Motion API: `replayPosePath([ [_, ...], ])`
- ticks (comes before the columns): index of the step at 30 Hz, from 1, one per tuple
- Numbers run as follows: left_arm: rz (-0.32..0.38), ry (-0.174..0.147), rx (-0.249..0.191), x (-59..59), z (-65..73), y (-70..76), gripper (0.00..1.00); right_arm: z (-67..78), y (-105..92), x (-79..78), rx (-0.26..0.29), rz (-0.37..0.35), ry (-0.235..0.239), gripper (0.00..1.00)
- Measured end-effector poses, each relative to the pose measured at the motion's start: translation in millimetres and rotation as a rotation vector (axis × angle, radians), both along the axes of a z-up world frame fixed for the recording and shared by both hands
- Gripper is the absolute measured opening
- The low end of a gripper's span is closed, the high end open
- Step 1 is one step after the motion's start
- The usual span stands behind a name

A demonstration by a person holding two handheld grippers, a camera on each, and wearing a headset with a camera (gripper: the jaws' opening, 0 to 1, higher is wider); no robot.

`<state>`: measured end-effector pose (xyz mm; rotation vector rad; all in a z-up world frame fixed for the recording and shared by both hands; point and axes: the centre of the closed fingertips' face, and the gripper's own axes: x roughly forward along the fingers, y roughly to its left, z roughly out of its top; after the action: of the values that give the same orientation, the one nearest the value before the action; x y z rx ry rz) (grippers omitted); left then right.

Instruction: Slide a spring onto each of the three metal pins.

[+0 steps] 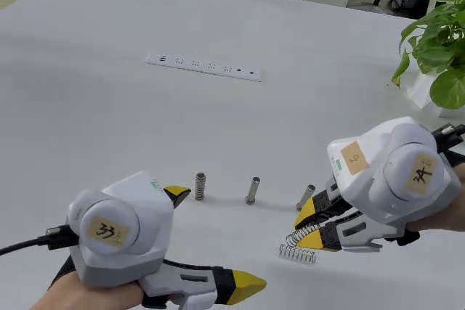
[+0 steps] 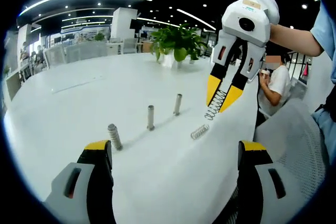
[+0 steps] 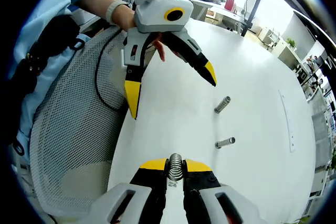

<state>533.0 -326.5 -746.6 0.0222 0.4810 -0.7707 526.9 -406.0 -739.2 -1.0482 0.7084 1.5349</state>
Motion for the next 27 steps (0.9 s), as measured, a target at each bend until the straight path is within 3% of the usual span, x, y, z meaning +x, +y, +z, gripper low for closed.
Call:
replayPosePath([
  [16, 0.104, -0.024, 0.087, -4.2, -11.9, 36.7, 0.99, -0.2, 18.6, 19.3, -0.061, 0.099, -0.030, 0.08],
  [19, 0.111, -0.028, 0.082, -3.3, -10.3, 37.5, 0.99, 2.5, 21.4, 26.4, -0.070, 0.108, -0.043, 0.08],
  [21, 0.114, -0.051, 0.095, -1.4, -7.8, 38.7, 0.99, 2.8, 22.9, 30.7, -0.080, 0.115, -0.049, 0.08],
  [27, 0.132, -0.058, 0.080, -0.4, -5.5, 40.8, 0.99, 3.7, 23.9, 45.1, -0.126, 0.146, -0.079, 0.08],
])
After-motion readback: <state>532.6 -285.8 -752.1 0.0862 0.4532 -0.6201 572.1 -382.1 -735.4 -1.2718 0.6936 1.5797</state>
